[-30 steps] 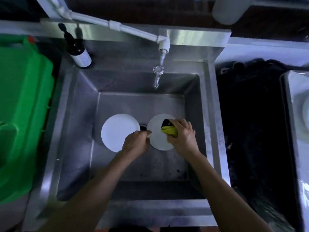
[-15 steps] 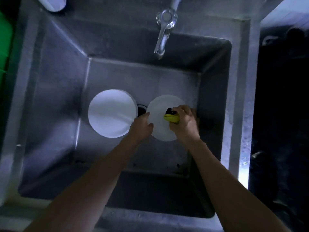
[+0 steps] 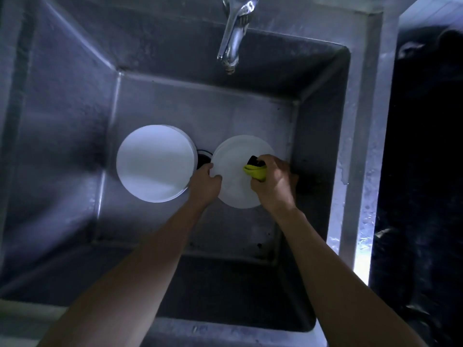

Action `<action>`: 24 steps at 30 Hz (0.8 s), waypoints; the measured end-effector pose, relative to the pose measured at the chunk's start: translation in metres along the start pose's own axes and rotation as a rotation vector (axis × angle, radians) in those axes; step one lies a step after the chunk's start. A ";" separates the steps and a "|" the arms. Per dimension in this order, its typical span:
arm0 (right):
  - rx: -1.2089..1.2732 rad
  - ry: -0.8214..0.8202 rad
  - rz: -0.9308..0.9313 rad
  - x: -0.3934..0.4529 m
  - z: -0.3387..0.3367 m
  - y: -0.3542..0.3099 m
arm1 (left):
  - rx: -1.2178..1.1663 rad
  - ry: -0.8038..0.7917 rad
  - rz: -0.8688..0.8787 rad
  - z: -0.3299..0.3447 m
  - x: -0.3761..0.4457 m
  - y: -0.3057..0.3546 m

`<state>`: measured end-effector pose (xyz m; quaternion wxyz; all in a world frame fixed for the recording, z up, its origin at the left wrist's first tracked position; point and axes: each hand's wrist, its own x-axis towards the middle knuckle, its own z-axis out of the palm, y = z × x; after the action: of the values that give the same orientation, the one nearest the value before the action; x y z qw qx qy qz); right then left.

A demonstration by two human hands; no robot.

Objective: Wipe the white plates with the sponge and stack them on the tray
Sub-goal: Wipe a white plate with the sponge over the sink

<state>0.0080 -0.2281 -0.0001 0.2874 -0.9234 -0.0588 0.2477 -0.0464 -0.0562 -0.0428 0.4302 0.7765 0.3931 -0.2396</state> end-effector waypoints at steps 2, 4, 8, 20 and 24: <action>0.006 -0.013 0.023 -0.003 0.000 0.000 | -0.071 0.042 -0.003 0.001 -0.001 0.001; -0.001 -0.020 0.034 -0.006 0.000 -0.001 | -0.134 0.086 -0.009 0.003 -0.003 0.001; 0.033 -0.036 0.030 -0.013 -0.002 -0.001 | -0.209 0.037 -0.067 0.003 -0.005 0.001; 0.067 0.144 -0.027 -0.059 -0.022 -0.011 | -0.520 -0.223 -0.233 0.003 -0.029 0.011; 0.088 0.175 -0.004 -0.080 -0.036 -0.022 | -0.635 -0.266 -0.210 -0.009 -0.050 0.021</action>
<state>-0.0428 -0.2482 0.0721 0.3324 -0.9278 -0.0243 0.1678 -0.0579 -0.0752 0.0073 0.6705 0.5215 0.4663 -0.2471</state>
